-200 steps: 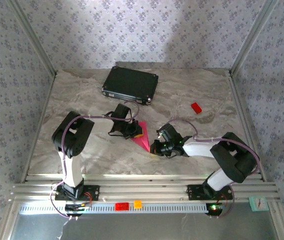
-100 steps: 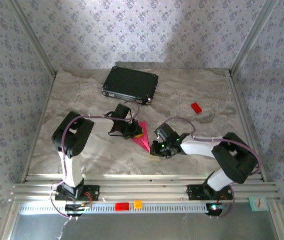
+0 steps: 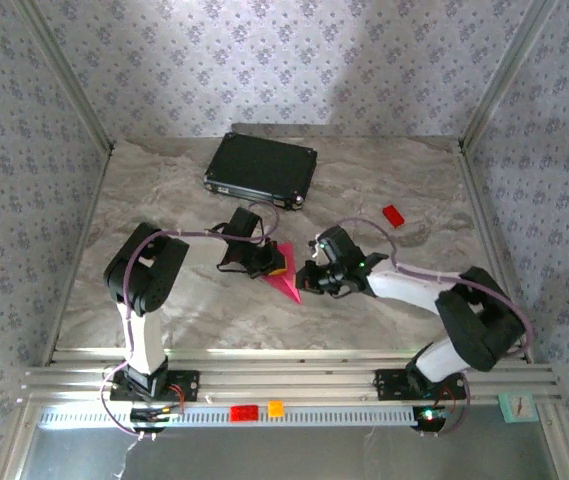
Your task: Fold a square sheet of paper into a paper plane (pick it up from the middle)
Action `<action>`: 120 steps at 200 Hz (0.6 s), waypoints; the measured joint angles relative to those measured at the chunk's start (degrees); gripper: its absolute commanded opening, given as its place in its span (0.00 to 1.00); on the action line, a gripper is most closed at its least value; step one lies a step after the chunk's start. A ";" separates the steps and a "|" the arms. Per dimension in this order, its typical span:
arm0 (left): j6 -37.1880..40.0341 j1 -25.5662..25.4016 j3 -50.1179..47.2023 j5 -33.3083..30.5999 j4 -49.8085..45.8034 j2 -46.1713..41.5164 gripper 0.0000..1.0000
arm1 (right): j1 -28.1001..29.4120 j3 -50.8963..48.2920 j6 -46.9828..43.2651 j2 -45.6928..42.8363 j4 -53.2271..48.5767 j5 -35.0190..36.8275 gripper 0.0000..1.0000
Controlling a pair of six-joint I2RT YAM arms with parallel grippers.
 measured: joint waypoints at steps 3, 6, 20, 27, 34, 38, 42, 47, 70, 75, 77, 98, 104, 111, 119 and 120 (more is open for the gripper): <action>0.02 0.00 0.00 0.00 0.00 0.00 0.05 | 0.11 0.42 0.00 0.66 0.26 -0.15 0.00; 0.00 0.00 0.00 0.00 0.00 0.00 0.05 | 0.22 0.81 0.00 1.25 0.44 -0.31 0.00; 0.02 0.00 0.00 0.02 0.00 0.00 0.05 | 0.59 2.36 0.02 3.80 1.27 -0.79 0.00; 0.00 0.00 0.00 0.02 0.00 0.00 0.05 | 0.68 2.84 0.02 4.85 1.51 -0.94 0.00; 0.02 0.00 0.00 0.02 0.00 0.00 0.05 | 0.70 3.26 0.04 5.75 1.64 -1.07 0.00; 0.02 0.00 0.00 0.02 0.00 0.00 0.05 | 0.70 3.52 0.04 6.34 1.70 -1.20 0.00; 0.00 0.00 0.00 0.02 0.00 0.00 0.05 | 0.70 3.82 0.04 6.93 1.73 -1.31 0.00; 0.00 0.00 0.00 0.02 0.00 0.00 0.05 | 0.70 4.20 0.04 7.58 1.73 -1.46 0.00; 0.00 0.00 0.00 0.04 0.00 0.02 0.05 | 0.70 5.53 0.02 9.86 1.70 -1.60 0.00; 0.00 0.00 0.00 0.04 0.00 0.02 0.05 | 0.70 5.68 0.04 10.14 1.70 -1.68 0.00; 0.00 0.00 0.00 0.04 0.00 0.02 0.05 | 0.70 5.70 0.02 10.25 1.73 -1.68 0.00; 0.02 0.00 0.00 0.13 0.00 0.02 0.05 | 0.70 5.70 0.00 10.97 1.49 -1.64 0.00; 0.02 0.00 0.00 0.15 0.00 0.02 0.05 | 0.70 5.55 0.00 11.08 1.40 -1.51 0.00; 0.02 0.00 0.00 0.15 0.00 0.02 0.05 | 0.70 5.25 0.00 11.13 1.31 -1.46 0.00; 0.02 0.00 0.00 0.15 0.00 0.02 0.05 | 0.70 4.55 0.00 11.13 1.36 -1.44 0.00; 0.02 0.00 0.00 0.15 0.00 0.02 0.05 | 0.70 4.39 0.00 11.13 1.40 -1.44 0.00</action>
